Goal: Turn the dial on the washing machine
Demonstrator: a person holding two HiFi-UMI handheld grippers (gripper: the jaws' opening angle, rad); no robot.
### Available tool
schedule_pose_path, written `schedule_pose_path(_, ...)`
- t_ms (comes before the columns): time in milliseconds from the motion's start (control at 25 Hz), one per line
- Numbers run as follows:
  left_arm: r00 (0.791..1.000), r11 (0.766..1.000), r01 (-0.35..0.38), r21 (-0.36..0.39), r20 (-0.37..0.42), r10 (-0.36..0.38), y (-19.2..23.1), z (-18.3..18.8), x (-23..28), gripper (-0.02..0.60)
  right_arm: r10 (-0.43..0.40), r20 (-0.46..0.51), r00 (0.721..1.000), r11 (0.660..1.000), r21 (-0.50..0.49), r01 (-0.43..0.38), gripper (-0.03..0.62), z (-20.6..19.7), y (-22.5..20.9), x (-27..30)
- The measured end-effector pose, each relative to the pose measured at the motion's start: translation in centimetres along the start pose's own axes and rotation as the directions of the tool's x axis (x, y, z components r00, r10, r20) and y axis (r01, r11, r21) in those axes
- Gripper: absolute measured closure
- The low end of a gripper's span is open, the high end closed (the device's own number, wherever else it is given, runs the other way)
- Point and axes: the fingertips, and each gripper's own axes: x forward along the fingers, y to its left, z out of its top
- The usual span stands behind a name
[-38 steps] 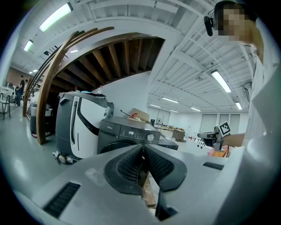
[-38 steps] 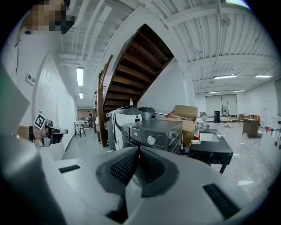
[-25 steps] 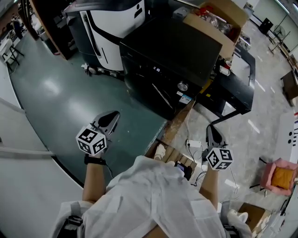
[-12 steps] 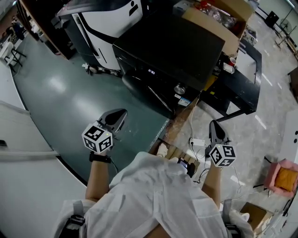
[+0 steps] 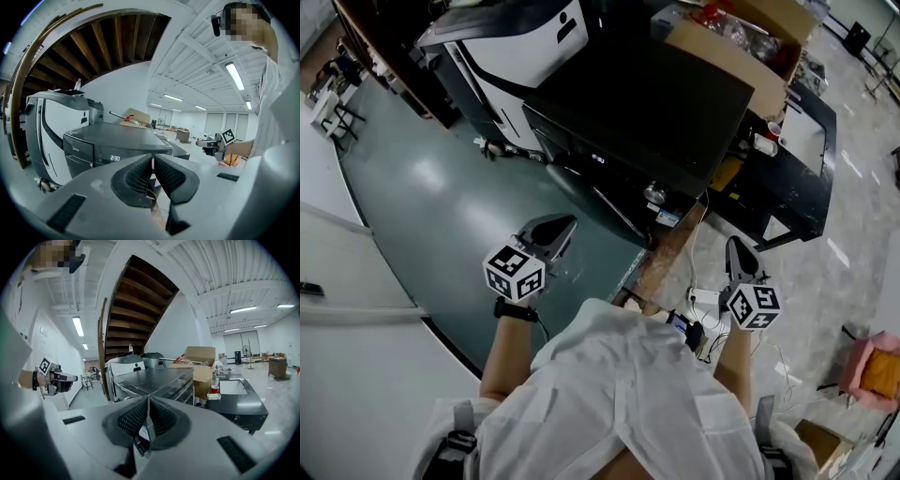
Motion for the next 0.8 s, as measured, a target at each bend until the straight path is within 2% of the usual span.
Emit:
schedule_pose_path(240,0.997,0.998,0.062,0.02,-0.037,-0.061,-1.9,0.1,5.6,0.56,0.03,0.01,1.0,0.999,-0.028,-0.029,0.577,1.2,-2.1,1.6)
schedule_pose_path(480,0.985,0.987,0.149,0.053,-0.092,-0.144,-4.1,-0.1,10.8,0.56,0.044,-0.013,0.999,0.999,-0.018,-0.044,0.574,0.7,-2.4,1.7)
schedule_pose_path(640,0.977,0.98,0.178,0.086,-0.131,-0.166,-4.4,-0.2,13.8,0.56,0.036,-0.018,0.999,0.999,-0.011,-0.036,0.573,0.6,-3.0,1.4)
schedule_pose_path(800,0.969,0.976,0.182,0.12,-0.188,-0.158,-4.3,-0.8,16.6,0.557,0.016,-0.016,1.0,1.0,0.001,-0.016,0.573,1.0,-3.9,1.6)
